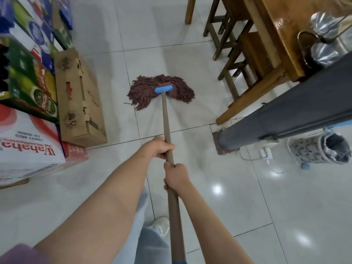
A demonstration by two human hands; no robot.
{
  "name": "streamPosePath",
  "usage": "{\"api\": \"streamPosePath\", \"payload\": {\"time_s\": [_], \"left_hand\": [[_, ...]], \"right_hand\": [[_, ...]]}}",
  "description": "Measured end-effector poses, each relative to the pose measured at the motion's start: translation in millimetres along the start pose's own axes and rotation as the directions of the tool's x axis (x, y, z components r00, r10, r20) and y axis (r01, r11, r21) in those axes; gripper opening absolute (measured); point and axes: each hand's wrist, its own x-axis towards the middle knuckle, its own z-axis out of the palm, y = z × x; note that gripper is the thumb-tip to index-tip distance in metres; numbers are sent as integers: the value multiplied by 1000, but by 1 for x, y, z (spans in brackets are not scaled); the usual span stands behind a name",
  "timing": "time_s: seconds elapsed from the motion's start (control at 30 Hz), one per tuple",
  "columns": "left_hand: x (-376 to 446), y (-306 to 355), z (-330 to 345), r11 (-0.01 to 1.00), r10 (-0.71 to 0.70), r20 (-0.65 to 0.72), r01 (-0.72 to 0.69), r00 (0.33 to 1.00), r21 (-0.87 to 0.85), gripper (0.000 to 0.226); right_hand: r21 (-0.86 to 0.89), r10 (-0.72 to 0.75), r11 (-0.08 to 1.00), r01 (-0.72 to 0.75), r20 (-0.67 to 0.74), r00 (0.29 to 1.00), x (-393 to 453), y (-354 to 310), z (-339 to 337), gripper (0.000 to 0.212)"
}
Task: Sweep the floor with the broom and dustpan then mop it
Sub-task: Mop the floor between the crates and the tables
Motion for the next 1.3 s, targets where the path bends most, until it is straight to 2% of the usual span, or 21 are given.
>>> {"api": "streamPosePath", "payload": {"time_s": [0.13, 0.27, 0.5, 0.83, 1.0, 1.3], "left_hand": [[28, 33, -15, 1000, -25, -9, 25, 1000, 1, 8], [59, 73, -35, 999, -41, -1, 41, 999, 14, 30], [102, 156, -75, 997, -70, -23, 70, 997, 17, 36], [153, 264, -96, 994, -88, -68, 84, 994, -64, 35], [183, 309, -111, 986, -65, -107, 47, 992, -158, 28], [249, 384, -172, 949, -58, -199, -7, 978, -315, 24]], "right_hand": [[-49, -2, 999, 2, -5, 1000, 26, -34, -6, 26], [-42, 8, 999, -7, 19, 1000, 54, -79, -16, 24], [-46, 5, 999, -2, 53, 999, 97, -173, -32, 24], [-160, 15, 987, 2, 103, 995, 163, -279, -77, 19], [-123, 3, 992, 14, 134, 991, 196, -333, -91, 20], [-240, -49, 968, 73, 105, 993, 260, -441, -73, 26]]}}
